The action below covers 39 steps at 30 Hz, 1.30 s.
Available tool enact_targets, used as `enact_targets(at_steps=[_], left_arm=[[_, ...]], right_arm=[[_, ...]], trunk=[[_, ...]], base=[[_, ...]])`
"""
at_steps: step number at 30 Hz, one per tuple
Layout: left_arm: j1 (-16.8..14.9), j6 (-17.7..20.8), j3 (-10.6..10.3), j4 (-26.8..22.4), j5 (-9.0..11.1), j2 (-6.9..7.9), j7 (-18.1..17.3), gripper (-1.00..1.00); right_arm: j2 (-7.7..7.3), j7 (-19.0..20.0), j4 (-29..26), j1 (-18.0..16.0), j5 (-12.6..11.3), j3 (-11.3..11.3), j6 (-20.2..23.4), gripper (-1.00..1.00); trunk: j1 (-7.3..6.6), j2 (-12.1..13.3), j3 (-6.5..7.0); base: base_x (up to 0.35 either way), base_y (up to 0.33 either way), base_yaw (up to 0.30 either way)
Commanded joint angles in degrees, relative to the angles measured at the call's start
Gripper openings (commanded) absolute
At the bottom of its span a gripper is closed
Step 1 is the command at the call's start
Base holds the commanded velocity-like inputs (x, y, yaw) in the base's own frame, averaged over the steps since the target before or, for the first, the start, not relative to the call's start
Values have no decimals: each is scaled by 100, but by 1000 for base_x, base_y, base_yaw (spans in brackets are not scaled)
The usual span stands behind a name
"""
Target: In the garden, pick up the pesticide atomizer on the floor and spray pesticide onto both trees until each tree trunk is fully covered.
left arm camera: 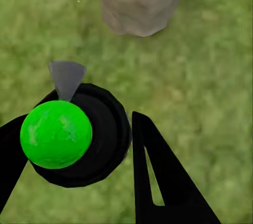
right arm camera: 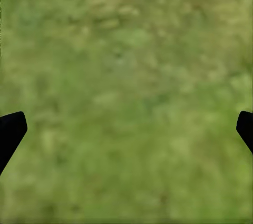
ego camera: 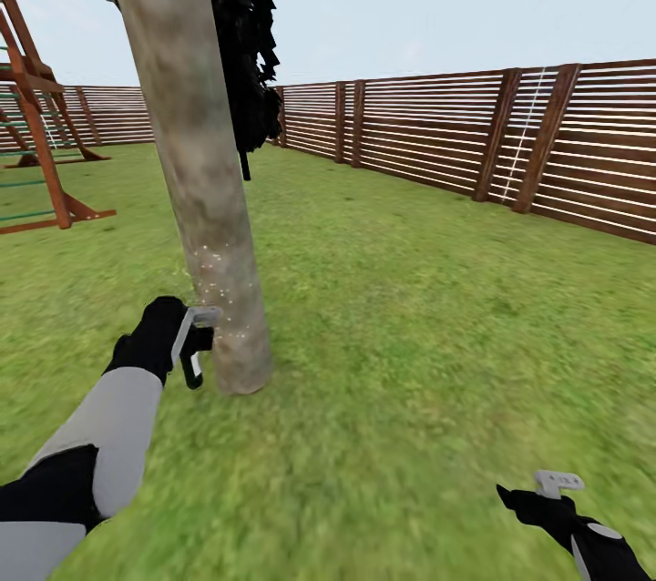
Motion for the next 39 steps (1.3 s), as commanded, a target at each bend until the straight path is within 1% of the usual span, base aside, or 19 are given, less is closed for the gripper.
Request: enact_targets(at_steps=[1, 2, 3, 5, 6, 9, 11, 13, 15, 16, 17, 21, 22, 24, 26, 32, 34, 36, 39], left_arm=[[-56, 31, 37, -27, -23, 9, -34, -100], [-240, 47, 35, -49, -21, 23, -44, -100], [-701, 73, 22, -17, -17, 45, -53, -100], [-1321, 94, 3, 36, -20, 64, -57, -100], [-1480, 97, -6, 60, -28, 76, -58, -100], [-1488, 84, -21, 132, -32, 262, -51, -100], [-1443, 44, -25, 257, -41, 505, -53, -100], [-1191, 8, -24, 293, -42, 581, -56, -100], [-761, -265, -4, 301, -29, 544, -57, -100], [-481, -486, 2, 304, -22, 434, -64, -100], [-331, -561, 6, 304, -27, 301, -65, -100], [26, -631, 2, 304, -36, -90, -39, -100], [111, -650, 1, 298, -38, -115, -22, -100], [320, -956, -1, 298, -57, -123, 20, -100], [561, -1224, 14, 299, -61, -120, 57, -100], [900, -1280, 62, 281, -3, -121, 42, -100], [990, -1368, 75, 293, 220, -120, 31, -100], [1137, -1685, 78, 296, 446, -100, 51, -100], [1204, -1815, 70, 247, 503, -87, 56, -100]], right_arm=[[0, 51, -12, -7, 36, -48, 10, 100], [-2, 51, -15, -7, 35, -48, 10, 100], [-8, 51, -17, -7, 34, -54, 10, 100], [-11, 51, -18, -7, 34, -56, 10, 100], [-12, 51, -18, -7, 34, -57, 10, 100], [-12, 51, -18, -7, 34, -57, 10, 100], [-12, 51, -18, -7, 34, -54, 10, 100], [-12, 51, -18, -7, 34, -49, 10, 100], [-12, 51, -18, -7, 38, -48, 10, 100], [-6, 51, -12, -7, 40, -48, 10, 100], [-4, 51, -10, -7, 42, -48, 10, 100], [-3, 51, -9, -7, 41, -48, 6, 100], [-5, 51, -9, -7, 40, -50, 4, 100], [-12, 49, -12, 30, 42, -55, 0, 100], [-12, 48, -17, 216, 35, -57, -9, 100], [-5, 59, -27, 256, 23, -57, -17, 100], [-4, 60, -34, 256, 22, -57, -17, 100], [-3, 53, -35, 256, 21, -57, -23, 100], [-3, 51, -30, 256, 24, -57, -25, 100]], trunk=[[-1, -2, -5], [-1, -2, -5], [-1, -2, -5], [-1, -2, -5], [-1, -2, -5], [-1, -2, -5], [-1, -2, -5], [-1, -2, -5], [-1, -2, -5], [-1, -2, -5], [-1, -2, -5], [-1, -2, -5], [-1, -2, -5], [-1, -2, -5], [-1, -2, -5], [-1, -2, -5], [-1, -2, -5], [-1, -2, -5], [-1, -2, -5]], base=[[0, 0, 0], [0, 0, 0], [0, 0, 0], [0, 0, 0], [0, 0, 0], [0, 0, 0], [0, 0, 0], [0, 0, 0], [0, 0, 0], [0, 0, 0], [0, 0, 0], [0, 0, 0], [0, 0, 0], [0, 0, 0], [0, 0, 0], [0, 0, 0], [15, -46, 13], [67, -205, 172], [112, -260, 261]])
